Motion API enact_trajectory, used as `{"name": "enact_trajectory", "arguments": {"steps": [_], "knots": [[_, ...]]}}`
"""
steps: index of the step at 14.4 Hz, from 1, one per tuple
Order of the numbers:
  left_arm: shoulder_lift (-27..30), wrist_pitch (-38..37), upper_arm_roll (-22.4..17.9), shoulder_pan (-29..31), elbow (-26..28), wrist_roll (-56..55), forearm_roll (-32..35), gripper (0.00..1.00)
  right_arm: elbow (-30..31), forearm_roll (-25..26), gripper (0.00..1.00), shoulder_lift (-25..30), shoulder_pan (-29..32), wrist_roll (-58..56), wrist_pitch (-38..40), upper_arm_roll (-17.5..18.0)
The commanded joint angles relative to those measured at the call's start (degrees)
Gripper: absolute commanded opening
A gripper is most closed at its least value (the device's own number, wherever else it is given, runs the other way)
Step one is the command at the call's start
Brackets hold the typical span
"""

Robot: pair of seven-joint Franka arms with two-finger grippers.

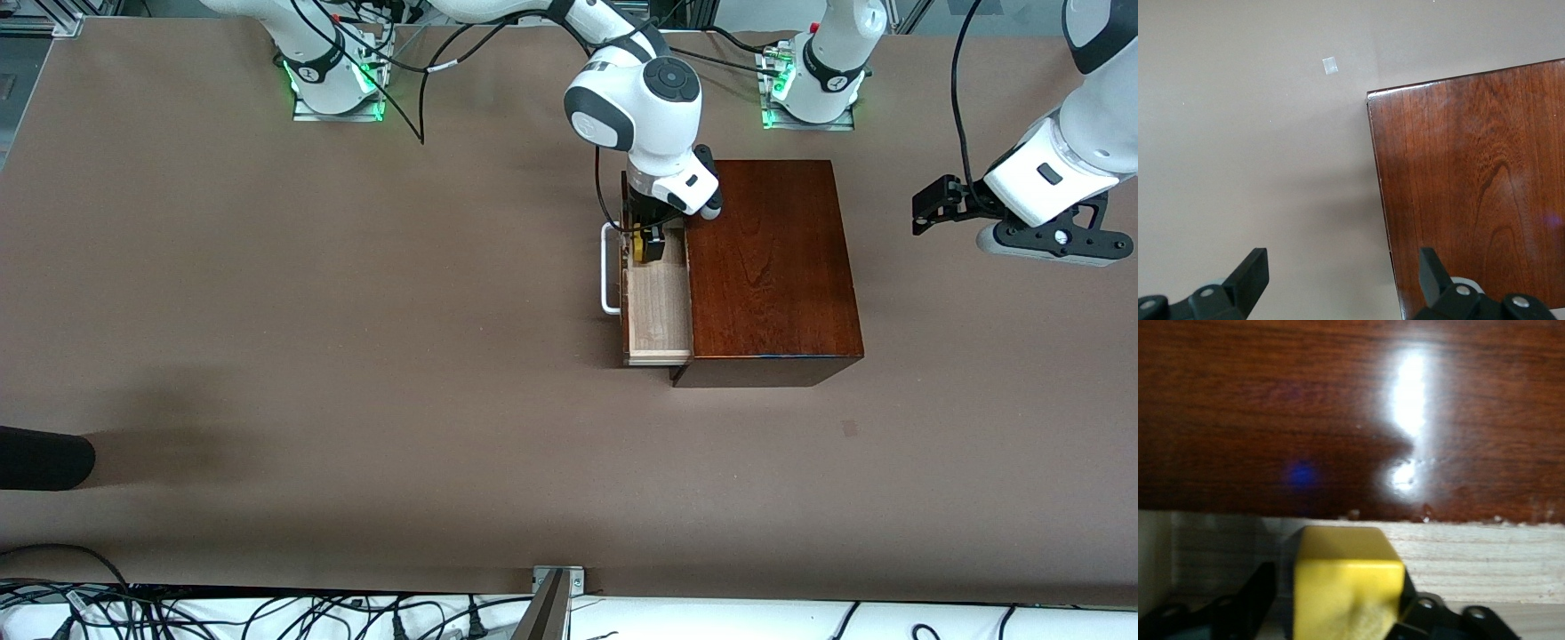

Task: Open drawer, take yellow block, close drawer
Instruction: 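Lower the right gripper into the drawer and grasp the yellow cube, then lift the yellow cube out and carry it beside the box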

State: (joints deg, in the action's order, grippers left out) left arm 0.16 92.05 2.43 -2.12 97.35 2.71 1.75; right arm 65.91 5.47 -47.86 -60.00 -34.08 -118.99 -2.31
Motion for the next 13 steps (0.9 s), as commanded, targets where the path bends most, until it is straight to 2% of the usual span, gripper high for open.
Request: {"name": "enact_trajectory", "arguments": {"steps": [1, 4, 8, 13], "knots": [[-0.6, -1.0, -0.05, 0.01, -1.54, 1.33, -1.22, 1.0, -1.84, 0.59, 0.0, -0.48, -0.47, 1.2, 0.69, -0.59], [-0.6, -1.0, -0.05, 0.01, -1.54, 1.33, -1.22, 1.0, -3.41, 0.42, 0.0, -0.13, -0.2, 1.38, 1.74, -0.51], [-0.6, -1.0, -0.05, -0.08, -1.54, 1.33, -1.22, 1.0, -10.96, -0.11, 0.0, 0.66, 0.32, 1.03, 9.54, -0.15], [-0.6, -1.0, -0.05, -0.08, -1.54, 1.24, -1.31, 1.0, -11.77, -4.5, 0.0, 9.44, 5.67, 0.94, 18.17, -0.15]]}}
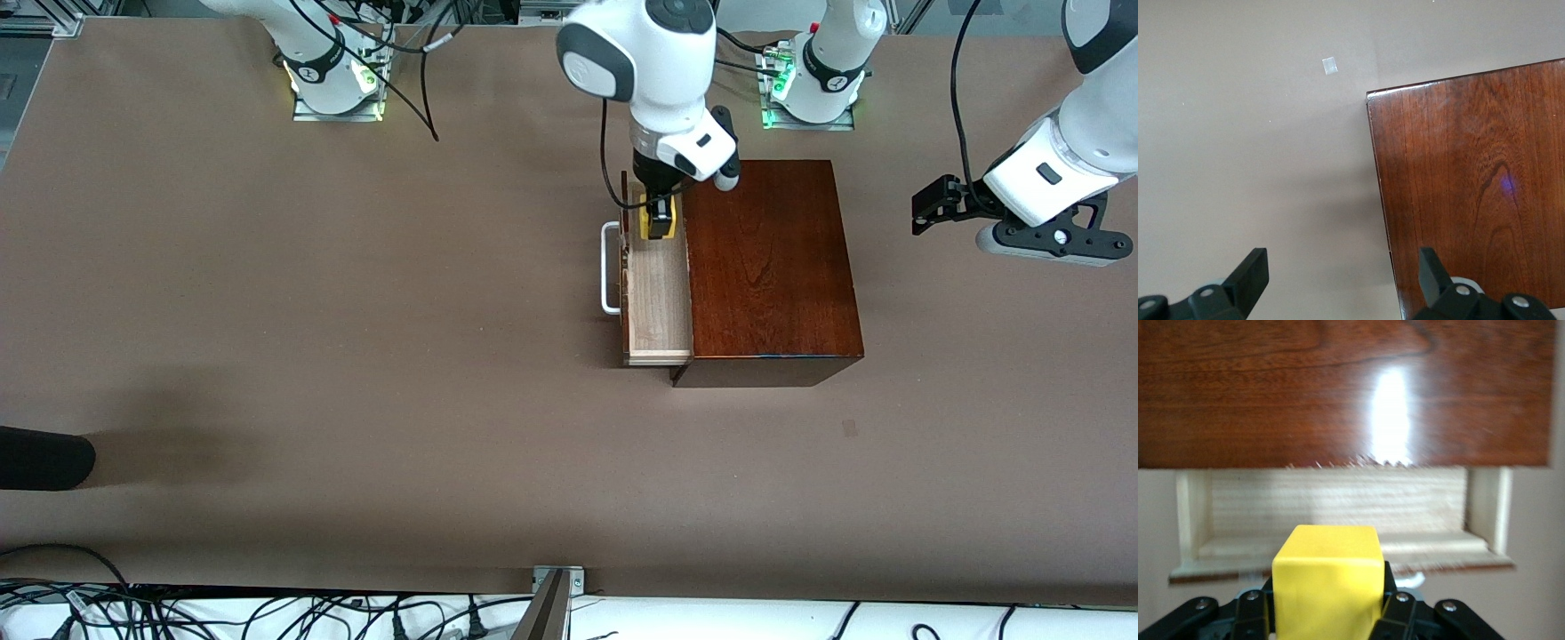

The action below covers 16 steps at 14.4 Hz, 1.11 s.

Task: Open drawer, take yellow block, close drawer
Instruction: 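Lift the yellow cube out and carry it beside the box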

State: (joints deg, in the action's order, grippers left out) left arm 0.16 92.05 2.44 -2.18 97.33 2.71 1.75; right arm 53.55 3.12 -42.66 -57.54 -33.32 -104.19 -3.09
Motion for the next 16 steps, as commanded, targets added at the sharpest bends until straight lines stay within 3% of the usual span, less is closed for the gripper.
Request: {"name": "enact_trajectory", "arguments": {"steps": [1, 10, 13, 16], "knots": [[-0.6, -1.0, -0.06, -0.02, -1.53, 1.15, -1.31, 1.0, 0.59, -2.33, 0.0, 5.91, 5.13, 0.18, 3.9, 0.63], [-0.6, -1.0, 0.03, -0.2, -1.62, 0.8, -1.31, 1.0, 2.17, -3.47, 0.0, 15.85, 24.56, 1.22, 15.58, -1.3], [-0.6, -1.0, 0.03, -0.2, -1.53, 0.8, -1.31, 1.0, 10.23, -4.35, 0.0, 20.76, 31.06, 4.92, 15.33, -1.65], [-0.6, -1.0, 0.03, -0.2, -1.53, 0.71, -1.31, 1.0, 22.09, -4.44, 0.0, 27.0, 36.0, 5.36, 12.87, -3.4]]}}
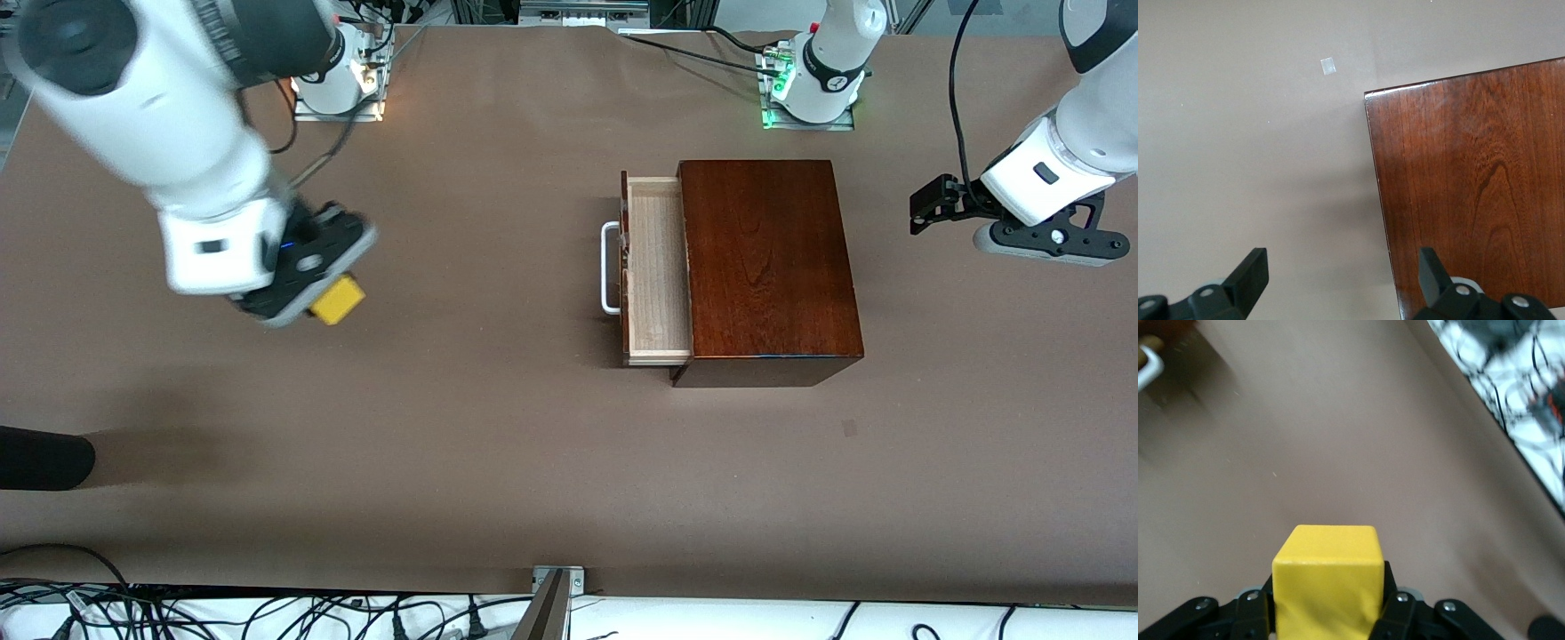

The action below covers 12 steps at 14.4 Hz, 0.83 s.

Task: Open drawer, take yellow block, close drawer
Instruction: 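Lift the yellow cube out and carry it beside the box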

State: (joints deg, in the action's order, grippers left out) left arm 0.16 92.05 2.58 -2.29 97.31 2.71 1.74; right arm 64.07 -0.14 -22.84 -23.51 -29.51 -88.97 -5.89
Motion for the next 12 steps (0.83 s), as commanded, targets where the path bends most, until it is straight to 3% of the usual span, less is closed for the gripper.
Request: {"name": "enact_trajectory", "arguments": {"steps": [1, 5, 8, 12], "knots": [[-0.6, -0.99, -0.12, -0.09, -1.51, 0.72, -1.3, 1.0, 15.43, -1.35, 0.0, 9.19, 2.15, 2.0, -2.7, -2.09], [-0.52, -0.99, -0.03, -0.17, -1.6, 0.63, -1.3, 1.0, 32.22, -3.89, 0.0, 15.01, 8.64, 2.18, -12.6, -2.63], [-0.69, -1.08, -0.03, -0.18, -2.29, 0.63, -1.3, 1.0, 39.96, -4.34, 0.0, 15.72, 11.02, 2.96, -19.64, -2.46], [-0.86, -1.08, 0.59, -0.18, -2.48, 0.54, -1.3, 1.0, 46.84, -4.61, 0.0, 15.54, 11.56, 15.67, -24.67, -0.97]]}}
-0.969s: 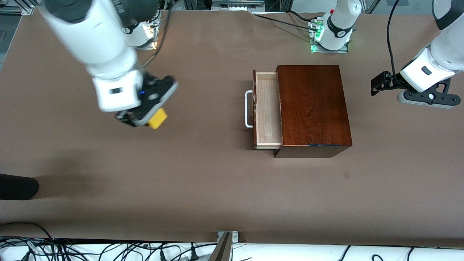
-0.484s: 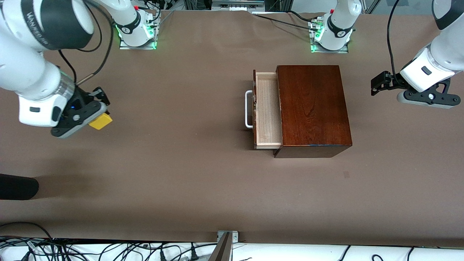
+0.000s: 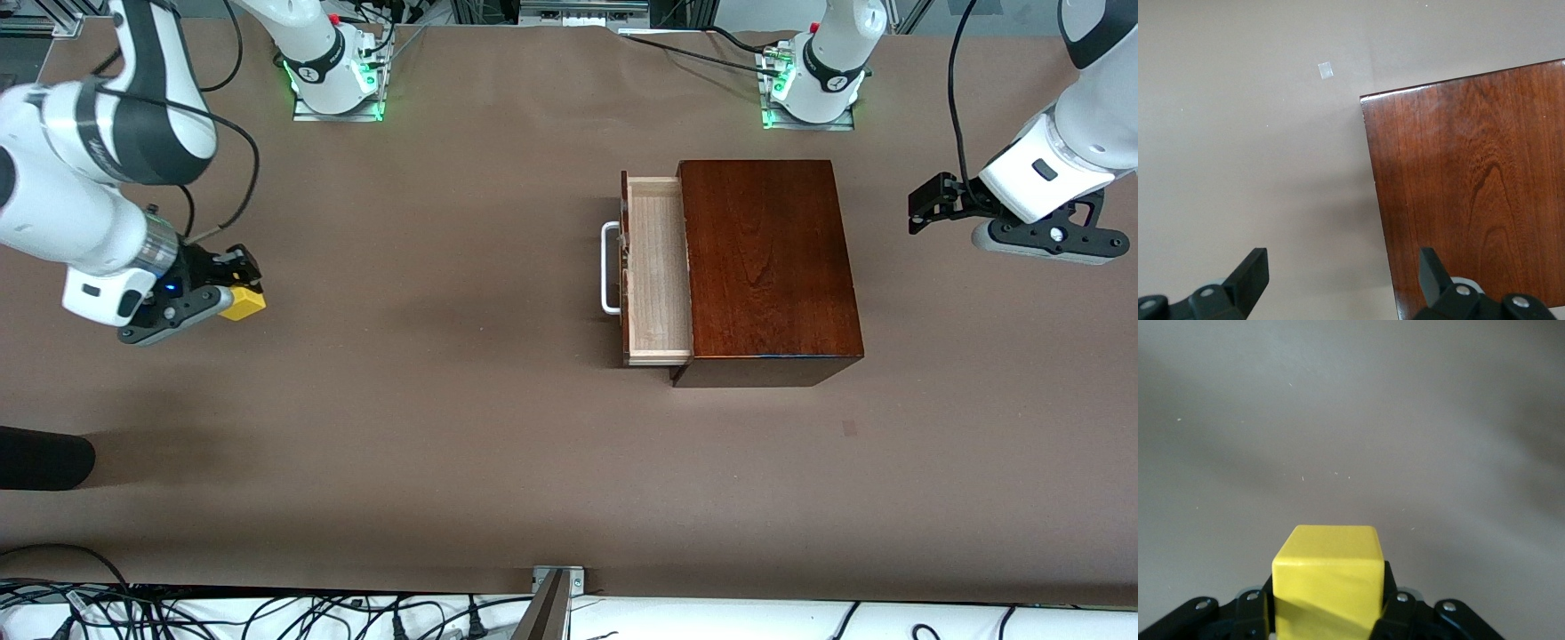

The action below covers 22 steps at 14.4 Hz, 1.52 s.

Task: Open drawer, take yellow block, close drawer
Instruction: 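Lift the yellow cube out and carry it beside the box, then set the cube on the table while the left gripper reaches the drawer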

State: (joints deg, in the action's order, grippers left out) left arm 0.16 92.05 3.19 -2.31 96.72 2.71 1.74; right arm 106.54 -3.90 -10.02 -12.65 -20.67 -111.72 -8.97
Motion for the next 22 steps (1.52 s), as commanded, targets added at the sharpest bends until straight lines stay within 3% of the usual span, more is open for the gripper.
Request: {"name": "enact_trajectory", "arguments": {"steps": [1, 7, 13, 17, 22], "knots": [[-0.78, -1.08, -0.02, -0.15, -1.8, 0.54, -1.3, 1.0, 5.16, -0.85, 0.0, 2.21, 0.7, 9.92, -2.53, 2.72], [-0.78, -1.43, 1.21, -0.15, -1.89, -0.86, -1.3, 1.0, 18.68, -0.93, 0.0, -0.07, 0.7, 13.55, -23.16, 4.31], [-0.69, -1.7, 1.38, -0.15, -1.89, -1.57, -1.22, 1.0, 21.07, -0.93, 0.0, -5.26, 0.61, 17.16, -27.84, 4.66], [-0.69, -2.31, 4.62, -0.32, -2.94, -0.95, -2.35, 1.0, 21.51, -0.93, 0.0, -8.51, 0.7, 17.24, -30.13, 4.66], [-8.67, -2.14, 15.78, -0.32, -12.94, -1.57, -4.82, 1.0, 22.39, -1.02, 0.0, -12.12, 0.61, 17.25, -35.22, 4.66]]}}
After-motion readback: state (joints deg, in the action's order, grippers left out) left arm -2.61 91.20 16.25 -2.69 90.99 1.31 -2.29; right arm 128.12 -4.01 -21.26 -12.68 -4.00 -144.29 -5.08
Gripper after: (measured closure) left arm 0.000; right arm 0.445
